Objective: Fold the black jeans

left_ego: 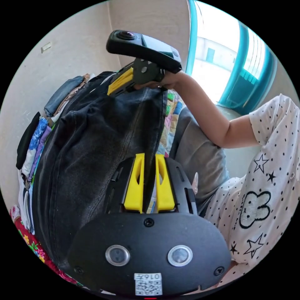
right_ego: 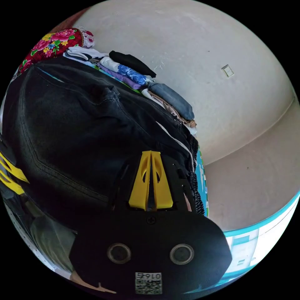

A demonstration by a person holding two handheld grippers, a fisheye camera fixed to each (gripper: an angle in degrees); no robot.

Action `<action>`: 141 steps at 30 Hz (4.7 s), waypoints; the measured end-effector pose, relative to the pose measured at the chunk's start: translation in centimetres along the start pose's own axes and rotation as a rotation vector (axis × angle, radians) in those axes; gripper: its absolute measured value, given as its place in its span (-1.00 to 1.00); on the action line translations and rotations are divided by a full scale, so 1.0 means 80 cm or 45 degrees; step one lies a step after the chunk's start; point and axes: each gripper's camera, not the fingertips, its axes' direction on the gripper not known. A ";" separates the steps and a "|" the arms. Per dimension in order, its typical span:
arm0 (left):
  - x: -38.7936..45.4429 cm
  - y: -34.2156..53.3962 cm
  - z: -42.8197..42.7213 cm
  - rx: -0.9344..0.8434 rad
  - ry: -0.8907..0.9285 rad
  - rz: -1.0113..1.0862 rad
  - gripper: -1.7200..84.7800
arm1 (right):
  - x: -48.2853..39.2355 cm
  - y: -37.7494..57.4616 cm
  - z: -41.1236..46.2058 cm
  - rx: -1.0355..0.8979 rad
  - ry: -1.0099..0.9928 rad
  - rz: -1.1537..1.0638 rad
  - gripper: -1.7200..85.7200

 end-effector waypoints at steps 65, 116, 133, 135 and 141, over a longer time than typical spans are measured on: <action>-0.282 0.014 0.024 0.023 -0.298 -0.438 -0.86 | 0.326 0.401 0.073 -0.101 -0.462 1.095 -0.62; -0.088 1.130 -0.496 0.834 -0.502 -1.884 -0.98 | 0.459 0.745 0.137 0.480 -0.786 1.446 -0.85; -0.297 0.940 -0.645 0.817 -0.528 -1.665 -0.97 | 0.554 0.576 0.096 0.935 -1.062 1.248 -0.88; -0.389 0.871 -0.633 0.699 -0.554 -1.725 -0.95 | 0.585 0.505 0.127 0.804 -1.055 1.296 -0.88; -0.526 0.746 -0.517 0.338 -0.581 -1.848 -0.72 | 0.613 0.311 0.313 0.088 -0.931 1.441 -0.82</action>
